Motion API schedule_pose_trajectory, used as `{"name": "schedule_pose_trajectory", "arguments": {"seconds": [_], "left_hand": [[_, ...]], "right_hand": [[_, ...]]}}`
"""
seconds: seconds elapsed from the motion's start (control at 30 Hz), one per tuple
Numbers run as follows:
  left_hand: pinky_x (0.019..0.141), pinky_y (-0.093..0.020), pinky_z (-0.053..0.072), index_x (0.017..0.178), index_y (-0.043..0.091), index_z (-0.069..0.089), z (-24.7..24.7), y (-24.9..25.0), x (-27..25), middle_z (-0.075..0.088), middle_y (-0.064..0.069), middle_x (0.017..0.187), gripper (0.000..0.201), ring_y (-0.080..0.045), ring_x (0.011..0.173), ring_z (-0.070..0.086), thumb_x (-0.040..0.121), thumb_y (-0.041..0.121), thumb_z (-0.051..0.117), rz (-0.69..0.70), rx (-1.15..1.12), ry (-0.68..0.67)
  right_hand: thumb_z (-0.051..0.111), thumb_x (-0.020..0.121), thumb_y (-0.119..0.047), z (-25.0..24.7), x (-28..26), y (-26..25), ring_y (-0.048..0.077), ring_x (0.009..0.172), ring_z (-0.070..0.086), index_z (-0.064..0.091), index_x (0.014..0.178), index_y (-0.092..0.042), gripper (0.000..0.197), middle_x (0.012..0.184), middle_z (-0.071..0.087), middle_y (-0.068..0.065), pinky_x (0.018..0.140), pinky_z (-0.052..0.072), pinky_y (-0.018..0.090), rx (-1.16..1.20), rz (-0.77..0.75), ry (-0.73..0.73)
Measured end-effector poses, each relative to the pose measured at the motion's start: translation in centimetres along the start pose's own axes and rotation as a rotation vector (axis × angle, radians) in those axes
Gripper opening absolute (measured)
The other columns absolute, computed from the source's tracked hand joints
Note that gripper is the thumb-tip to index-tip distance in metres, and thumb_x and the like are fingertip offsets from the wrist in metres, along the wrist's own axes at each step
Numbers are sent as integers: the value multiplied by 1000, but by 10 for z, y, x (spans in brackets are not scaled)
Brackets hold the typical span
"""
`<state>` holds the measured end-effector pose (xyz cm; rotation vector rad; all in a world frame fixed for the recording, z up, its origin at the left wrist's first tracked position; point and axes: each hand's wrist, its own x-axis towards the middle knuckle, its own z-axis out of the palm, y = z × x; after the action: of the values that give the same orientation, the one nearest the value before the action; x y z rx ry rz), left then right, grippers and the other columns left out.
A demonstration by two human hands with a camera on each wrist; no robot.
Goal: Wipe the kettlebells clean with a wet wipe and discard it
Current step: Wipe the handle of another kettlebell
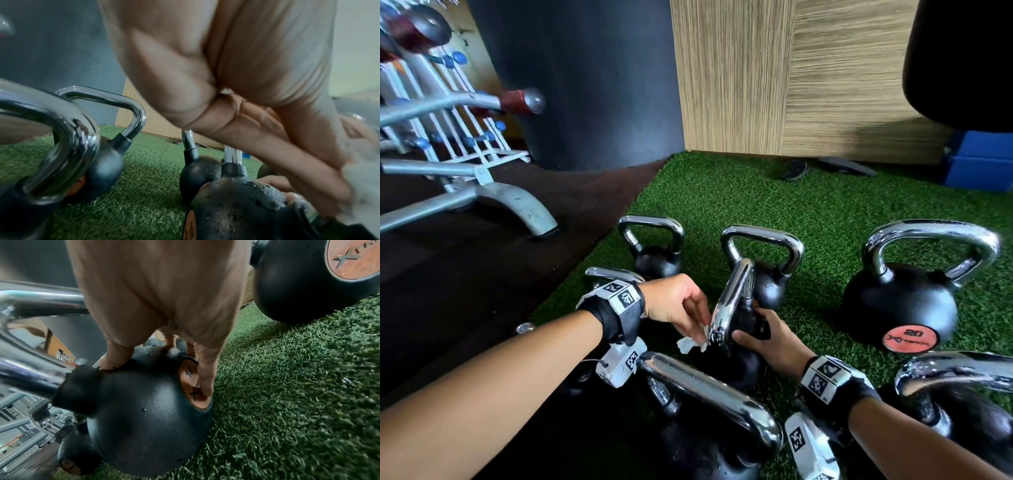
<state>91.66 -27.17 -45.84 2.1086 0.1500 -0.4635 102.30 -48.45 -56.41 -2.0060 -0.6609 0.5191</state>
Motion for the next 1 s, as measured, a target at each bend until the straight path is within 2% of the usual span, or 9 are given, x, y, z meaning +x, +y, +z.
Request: {"name": "schedule_pose_trajectory", "arguments": {"seconds": [0.3, 0.4, 0.47, 0.53, 0.6, 0.67, 0.77, 0.83, 1.0], "left_hand": [[65, -17, 55, 66, 25, 76, 18, -23, 3, 76, 7, 69, 25, -2, 67, 69, 72, 5, 89, 52, 14, 154], [67, -15, 53, 74, 38, 78, 14, -21, -3, 78, 10, 75, 15, -1, 72, 71, 68, 32, 90, 56, 46, 199], [63, -10, 49, 77, 45, 78, 3, -15, -3, 77, 15, 77, 19, 6, 68, 68, 66, 38, 92, 108, 43, 325], [65, -10, 50, 79, 42, 80, -13, -6, -3, 78, 13, 80, 18, 5, 70, 67, 69, 32, 89, 174, -27, 482], [66, -14, 53, 84, 33, 81, -25, 5, -2, 78, 9, 82, 18, 0, 73, 68, 77, 17, 86, 215, -154, 535], [64, -15, 55, 86, 28, 80, -31, 19, -1, 77, 7, 83, 20, -1, 74, 70, 82, 9, 81, 237, -252, 510], [60, -13, 54, 86, 23, 76, -32, 41, 3, 75, 9, 79, 17, 0, 71, 69, 83, 7, 79, 272, -267, 462], [58, -15, 54, 89, 17, 69, -32, 51, 5, 72, 7, 77, 16, -2, 69, 68, 84, 4, 77, 284, -288, 442], [61, -20, 59, 82, 11, 59, -31, 63, 11, 66, -2, 74, 19, -9, 68, 68, 87, -1, 72, 264, -384, 457]], "right_hand": [[80, 67, -58, 2, 0, 1, 18, 125, 53, 42, 144, -19, 94, 138, 54, 1, 110, 41, 40, -20, 30, -4], [88, 58, -52, -9, 3, -5, 17, 106, 64, 57, 122, -25, 76, 116, 66, -3, 95, 52, 35, -6, 95, 55], [87, 63, -41, -21, 2, -20, 11, 87, 67, 62, 99, -32, 45, 95, 69, -8, 72, 53, 19, -59, 46, 260], [84, 72, -27, -29, 2, -44, 5, 74, 65, 65, 89, -32, 26, 83, 68, -8, 61, 47, 12, -8, -130, 409], [81, 77, -12, -33, 0, -71, -2, 64, 59, 70, 97, -19, 24, 81, 67, 8, 61, 48, 15, 158, -362, 380], [83, 75, -21, -38, -6, -96, -5, 61, 57, 72, 108, -22, 34, 83, 68, 2, 58, 46, 9, 134, -506, 303], [84, 68, -42, -46, -9, -119, -3, 74, 65, 70, 116, -33, 51, 95, 69, -18, 70, 54, 14, -53, -519, 297], [87, 66, -38, -46, -8, -125, -4, 76, 66, 73, 112, -29, 48, 92, 68, -19, 74, 56, 19, -19, -516, 336], [89, 67, -31, -39, 2, -122, -10, 70, 68, 78, 100, -27, 35, 77, 70, -26, 70, 54, 10, 155, -434, 420]]}}
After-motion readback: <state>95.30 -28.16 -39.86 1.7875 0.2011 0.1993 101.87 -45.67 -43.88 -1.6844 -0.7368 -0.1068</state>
